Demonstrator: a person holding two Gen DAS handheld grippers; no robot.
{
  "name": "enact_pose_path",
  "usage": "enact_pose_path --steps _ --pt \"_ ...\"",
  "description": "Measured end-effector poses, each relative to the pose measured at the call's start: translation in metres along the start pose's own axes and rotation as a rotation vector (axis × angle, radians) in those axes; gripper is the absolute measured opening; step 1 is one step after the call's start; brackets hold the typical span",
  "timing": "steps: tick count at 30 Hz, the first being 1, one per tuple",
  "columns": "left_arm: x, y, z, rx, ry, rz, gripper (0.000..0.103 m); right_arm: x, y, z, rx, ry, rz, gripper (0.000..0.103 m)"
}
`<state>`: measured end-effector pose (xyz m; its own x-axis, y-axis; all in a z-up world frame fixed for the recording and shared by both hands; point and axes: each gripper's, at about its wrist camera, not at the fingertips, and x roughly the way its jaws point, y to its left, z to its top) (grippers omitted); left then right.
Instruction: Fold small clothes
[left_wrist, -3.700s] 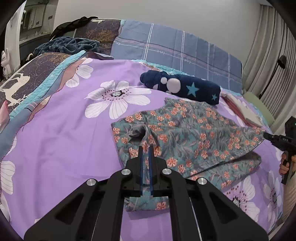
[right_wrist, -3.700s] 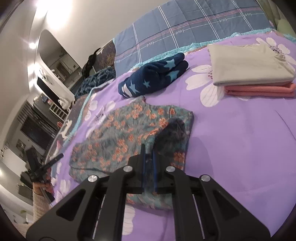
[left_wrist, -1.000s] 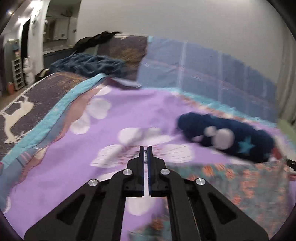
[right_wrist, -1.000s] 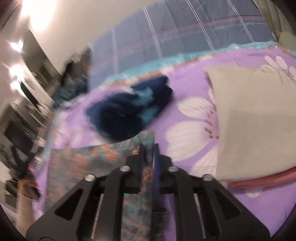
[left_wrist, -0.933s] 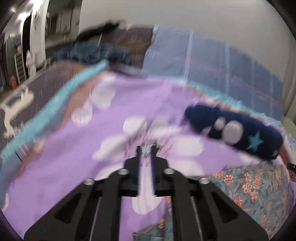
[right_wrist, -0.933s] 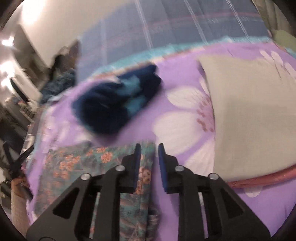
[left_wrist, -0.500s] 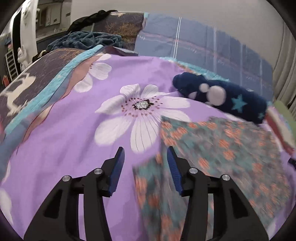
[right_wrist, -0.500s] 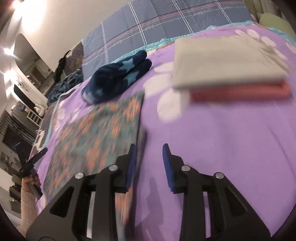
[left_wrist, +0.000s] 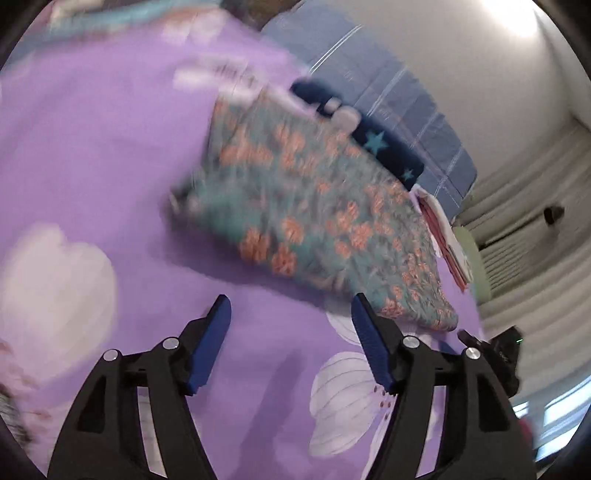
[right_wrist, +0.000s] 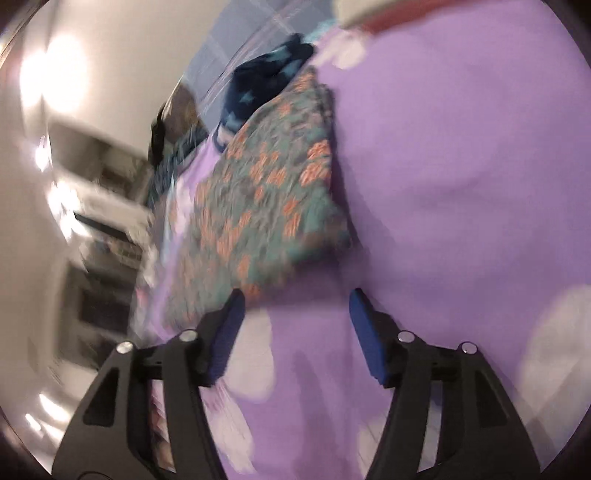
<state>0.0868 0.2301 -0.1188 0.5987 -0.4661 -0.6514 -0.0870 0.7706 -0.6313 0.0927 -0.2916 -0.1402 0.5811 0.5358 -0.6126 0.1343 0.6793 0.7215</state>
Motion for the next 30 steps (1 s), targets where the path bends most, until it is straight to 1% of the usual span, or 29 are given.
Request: enact_pose_path --steps 2,3,4,5,6,7,8,9,10,11,12,13,14,16,18,19,20,21,22,23,24,25,26,27,28,29,30 --pt "0.005 -0.003 0.007 0.01 -0.07 0.003 0.068 0.008 -0.005 0.011 0.082 -0.04 0.036 0.06" --pt "0.01 -0.002 0.013 -0.003 -0.087 0.011 0.068 0.011 -0.003 0.016 0.111 -0.064 0.042 0.06" --pt "0.019 0.002 0.021 -0.05 -0.106 0.014 0.068 0.014 -0.001 0.02 0.123 -0.077 0.036 0.053" --pt "0.024 0.005 0.026 -0.077 -0.121 0.013 0.067 0.017 0.001 0.023 0.123 -0.086 0.015 0.043" --pt "0.027 0.008 0.031 -0.095 -0.136 0.02 0.056 0.023 0.003 0.025 0.108 -0.086 -0.031 0.01" --pt "0.032 0.012 0.038 -0.132 -0.152 0.048 0.03 0.027 0.0 0.025 0.104 -0.072 -0.051 0.01" --pt "0.035 0.015 0.042 -0.156 -0.144 0.049 0.018 0.028 -0.002 0.026 0.116 -0.073 -0.045 0.01" --pt "0.038 0.017 0.046 -0.188 -0.124 0.019 0.011 0.024 -0.003 0.027 0.132 -0.079 -0.02 0.009" --pt "0.037 0.017 0.049 -0.223 -0.125 0.0 0.01 0.016 -0.001 0.029 0.134 -0.087 0.002 0.009" --pt "0.032 0.011 0.05 -0.205 -0.132 -0.006 0.009 0.01 0.002 0.032 0.123 -0.096 0.024 0.009" --pt "0.024 0.0 0.051 -0.159 -0.145 -0.005 0.009 -0.003 0.012 0.034 0.087 -0.114 0.045 0.009" --pt "0.013 -0.015 0.048 -0.097 -0.154 -0.021 0.009 -0.016 0.023 0.035 0.043 -0.138 0.045 0.009" --pt "0.005 -0.027 0.045 -0.066 -0.154 -0.052 0.009 -0.025 0.031 0.036 0.01 -0.161 0.036 0.009" --pt "-0.015 -0.053 0.036 -0.002 -0.15 -0.115 0.009 -0.06 0.046 0.032 -0.066 -0.206 0.02 0.009" --pt "-0.032 -0.072 0.022 0.075 -0.151 -0.116 0.009 -0.097 0.049 0.019 -0.114 -0.224 -0.01 0.009" --pt "-0.041 -0.078 0.01 0.116 -0.143 -0.115 0.01 -0.109 0.048 0.011 -0.126 -0.22 -0.026 0.009" --pt "-0.047 -0.078 -0.003 0.143 -0.123 -0.117 0.01 -0.12 0.043 0.002 -0.133 -0.211 -0.041 0.009" --pt "-0.048 -0.076 -0.01 0.153 -0.107 -0.112 0.011 -0.131 0.032 -0.014 -0.126 -0.19 -0.053 0.01" --pt "-0.047 -0.072 -0.024 0.177 -0.067 -0.079 0.015 -0.134 0.022 -0.026 -0.114 -0.168 -0.064 0.012" --pt "-0.043 -0.067 -0.034 0.198 -0.037 -0.021 0.017 -0.132 0.012 -0.039 -0.1 -0.135 -0.095 0.014" --pt "-0.038 -0.059 -0.046 0.213 -0.009 0.087 0.022 -0.126 -0.006 -0.057 -0.081 -0.08 -0.189 0.023" --pt "-0.036 -0.052 -0.055 0.208 0.004 0.166 0.024 -0.123 -0.018 -0.066 -0.066 -0.056 -0.266 0.03" --pt "-0.035 -0.046 -0.059 0.194 0.008 0.202 0.025 -0.124 -0.032 -0.074 -0.047 -0.049 -0.314 0.029" --pt "-0.041 -0.038 -0.062 0.159 -0.008 0.237 0.033 -0.128 -0.04 -0.076 -0.028 -0.058 -0.285 0.023" --pt "-0.049 -0.036 -0.058 0.145 -0.038 0.264 0.034 -0.135 -0.046 -0.073 0.011 -0.064 -0.238 0.024" --pt "-0.057 -0.039 -0.054 0.15 -0.084 0.304 0.034 -0.139 -0.049 -0.069 0.033 -0.072 -0.22 0.026" --pt "-0.071 -0.048 -0.047 0.19 -0.168 0.362 0.039 -0.147 -0.046 -0.059 0.028 -0.108 -0.208 0.033"
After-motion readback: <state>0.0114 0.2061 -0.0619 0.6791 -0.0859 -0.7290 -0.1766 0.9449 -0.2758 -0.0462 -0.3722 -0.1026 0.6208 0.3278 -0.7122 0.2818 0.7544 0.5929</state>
